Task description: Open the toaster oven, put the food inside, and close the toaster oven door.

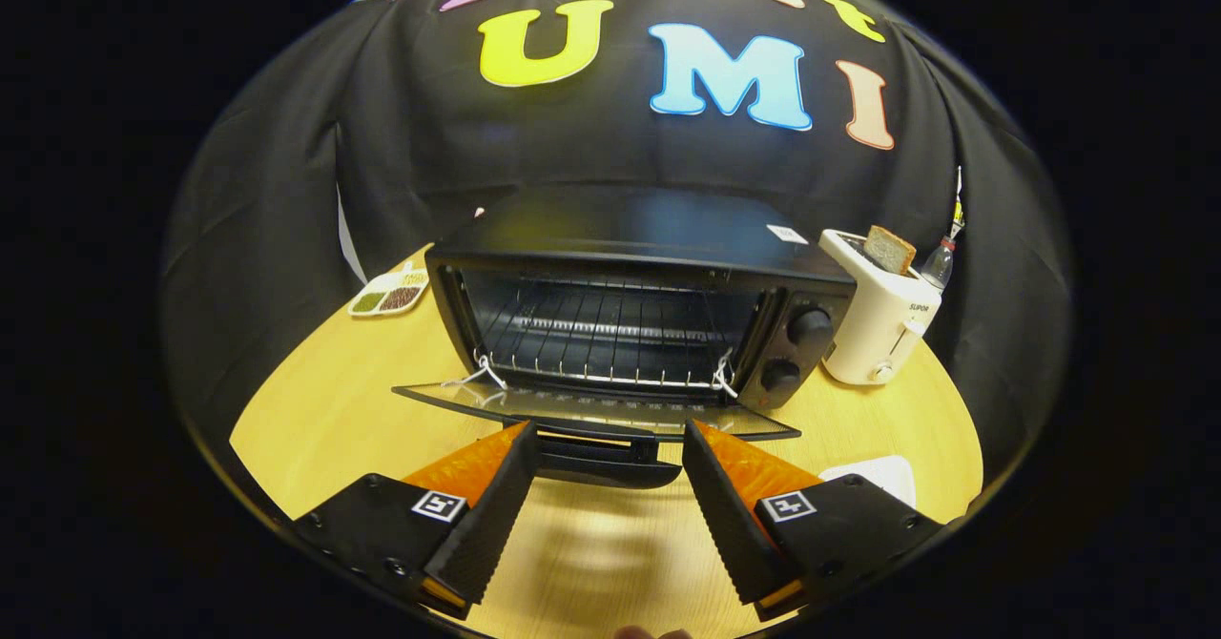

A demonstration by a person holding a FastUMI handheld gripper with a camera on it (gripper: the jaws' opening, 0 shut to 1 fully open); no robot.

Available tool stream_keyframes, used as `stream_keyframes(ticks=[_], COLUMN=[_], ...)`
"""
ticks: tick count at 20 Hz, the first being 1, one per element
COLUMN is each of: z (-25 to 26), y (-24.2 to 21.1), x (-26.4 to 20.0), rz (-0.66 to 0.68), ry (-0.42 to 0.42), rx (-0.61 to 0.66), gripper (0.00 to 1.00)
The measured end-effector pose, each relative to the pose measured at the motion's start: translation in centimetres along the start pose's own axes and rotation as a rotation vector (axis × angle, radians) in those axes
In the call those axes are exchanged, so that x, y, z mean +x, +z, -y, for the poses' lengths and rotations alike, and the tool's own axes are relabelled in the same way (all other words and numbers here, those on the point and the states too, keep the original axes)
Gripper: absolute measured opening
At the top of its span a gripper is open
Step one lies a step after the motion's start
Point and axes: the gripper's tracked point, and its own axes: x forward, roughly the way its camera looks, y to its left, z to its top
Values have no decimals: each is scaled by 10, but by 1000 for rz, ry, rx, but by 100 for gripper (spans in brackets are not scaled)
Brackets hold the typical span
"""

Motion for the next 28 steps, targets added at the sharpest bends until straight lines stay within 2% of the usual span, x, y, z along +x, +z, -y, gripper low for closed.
stream_keyframes(ticks=[6,11,16,18,22,28], z=[-10,-4,47,76,136,233], y=[-69,-94,-92,-93,-93,-97], x=[-8,-47,-92,-101,-112,-96], rz=[-159,-175,-182,-204,-247,-300], ry=[18,68,95,93,36,4], rx=[41,-103,-260,-236,-99,0], gripper=[97,97,98,99,98,98])
